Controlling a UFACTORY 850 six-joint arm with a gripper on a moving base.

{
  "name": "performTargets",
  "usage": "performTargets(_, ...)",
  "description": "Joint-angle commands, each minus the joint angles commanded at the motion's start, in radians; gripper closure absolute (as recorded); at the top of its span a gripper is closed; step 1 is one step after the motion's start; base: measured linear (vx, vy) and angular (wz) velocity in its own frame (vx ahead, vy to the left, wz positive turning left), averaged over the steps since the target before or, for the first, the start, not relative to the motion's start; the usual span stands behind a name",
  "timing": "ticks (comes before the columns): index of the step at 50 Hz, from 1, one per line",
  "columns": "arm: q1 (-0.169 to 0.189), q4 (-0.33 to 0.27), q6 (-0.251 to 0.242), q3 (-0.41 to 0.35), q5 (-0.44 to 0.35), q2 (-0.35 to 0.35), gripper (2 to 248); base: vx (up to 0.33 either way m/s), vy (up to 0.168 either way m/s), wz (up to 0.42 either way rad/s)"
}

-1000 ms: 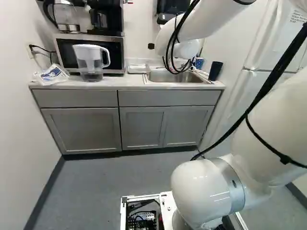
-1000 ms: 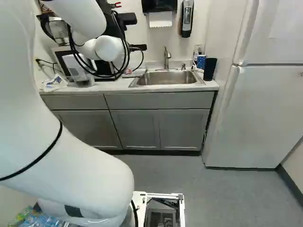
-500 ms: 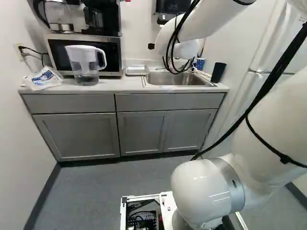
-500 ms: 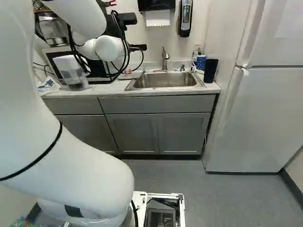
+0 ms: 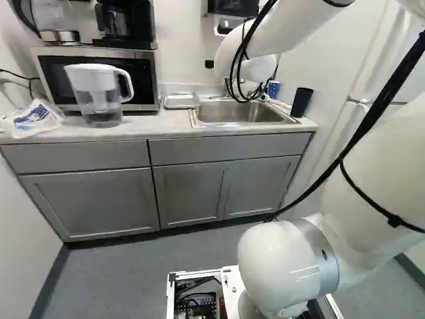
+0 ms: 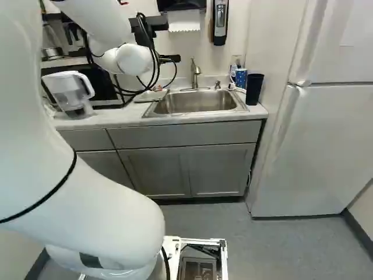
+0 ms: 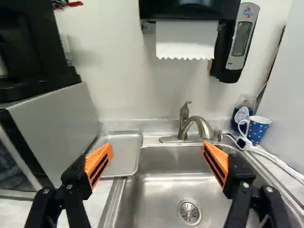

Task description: Rinse the cup and place it in the tray

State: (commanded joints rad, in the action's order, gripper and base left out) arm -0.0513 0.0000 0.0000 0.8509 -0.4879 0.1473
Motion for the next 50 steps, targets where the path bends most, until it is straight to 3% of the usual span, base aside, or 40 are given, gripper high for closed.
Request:
performTargets(35,0.000,0.000,0.000,0.000,0.000,0.000,3,0.150,-0.037,-0.225)
performTargets(50,0.000,0.000,0.000,0.000,0.000,0.000,3,0.139,-0.003,-0.041)
